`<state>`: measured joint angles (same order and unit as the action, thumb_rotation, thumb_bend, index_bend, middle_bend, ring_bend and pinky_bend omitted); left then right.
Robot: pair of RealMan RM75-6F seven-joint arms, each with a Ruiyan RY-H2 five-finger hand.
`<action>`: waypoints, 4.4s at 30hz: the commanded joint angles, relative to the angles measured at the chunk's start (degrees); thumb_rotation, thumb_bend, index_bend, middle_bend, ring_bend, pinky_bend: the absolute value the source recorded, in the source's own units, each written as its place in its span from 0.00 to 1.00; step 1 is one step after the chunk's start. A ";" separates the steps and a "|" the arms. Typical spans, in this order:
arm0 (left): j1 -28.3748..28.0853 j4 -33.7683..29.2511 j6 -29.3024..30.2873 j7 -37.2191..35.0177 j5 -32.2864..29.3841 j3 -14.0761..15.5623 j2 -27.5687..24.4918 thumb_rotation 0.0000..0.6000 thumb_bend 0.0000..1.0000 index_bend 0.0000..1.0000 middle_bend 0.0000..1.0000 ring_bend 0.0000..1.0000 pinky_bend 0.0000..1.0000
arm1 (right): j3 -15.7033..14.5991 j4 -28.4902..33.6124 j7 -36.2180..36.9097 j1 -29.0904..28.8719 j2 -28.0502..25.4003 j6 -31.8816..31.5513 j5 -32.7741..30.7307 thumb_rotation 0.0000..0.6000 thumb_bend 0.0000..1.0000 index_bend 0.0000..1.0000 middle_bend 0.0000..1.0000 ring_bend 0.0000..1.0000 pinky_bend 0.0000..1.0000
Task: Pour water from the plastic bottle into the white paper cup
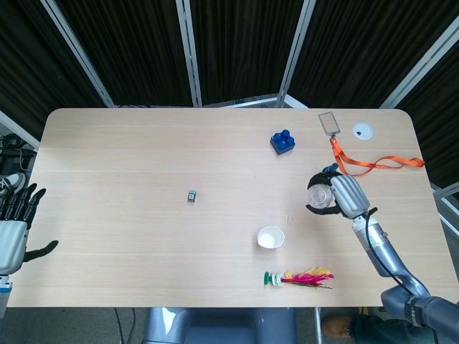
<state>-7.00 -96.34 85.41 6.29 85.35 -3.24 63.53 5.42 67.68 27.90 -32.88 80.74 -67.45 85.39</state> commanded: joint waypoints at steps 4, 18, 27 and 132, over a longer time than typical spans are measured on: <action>0.08 -0.73 0.24 -0.48 0.68 0.17 -0.52 1.00 0.00 0.00 0.00 0.00 0.00 | -2.35 -0.64 -13.40 1.28 0.35 0.91 0.68 1.00 0.46 0.51 0.57 0.47 0.43; 0.13 -0.93 -0.27 -0.29 -0.33 -0.04 -0.87 1.00 0.00 0.00 0.00 0.00 0.00 | -2.87 -4.09 -26.09 0.40 4.68 4.01 0.22 1.00 0.47 0.52 0.57 0.48 0.44; 0.15 -0.96 -0.60 0.25 -0.85 -0.06 -0.75 1.00 0.00 0.00 0.00 0.00 0.00 | -2.95 -7.64 -29.58 0.75 7.39 2.99 0.69 1.00 0.47 0.52 0.57 0.49 0.45; -0.34 -2.45 -3.46 1.72 -2.98 0.37 -1.45 1.00 0.00 0.00 0.00 0.00 0.00 | -1.87 -7.45 -63.70 1.86 13.52 -1.59 0.88 1.00 0.47 0.52 0.60 0.52 0.47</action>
<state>-7.34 -98.78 81.95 8.00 82.38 -2.87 62.08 3.55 60.23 -35.81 -31.02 94.26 -69.04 86.28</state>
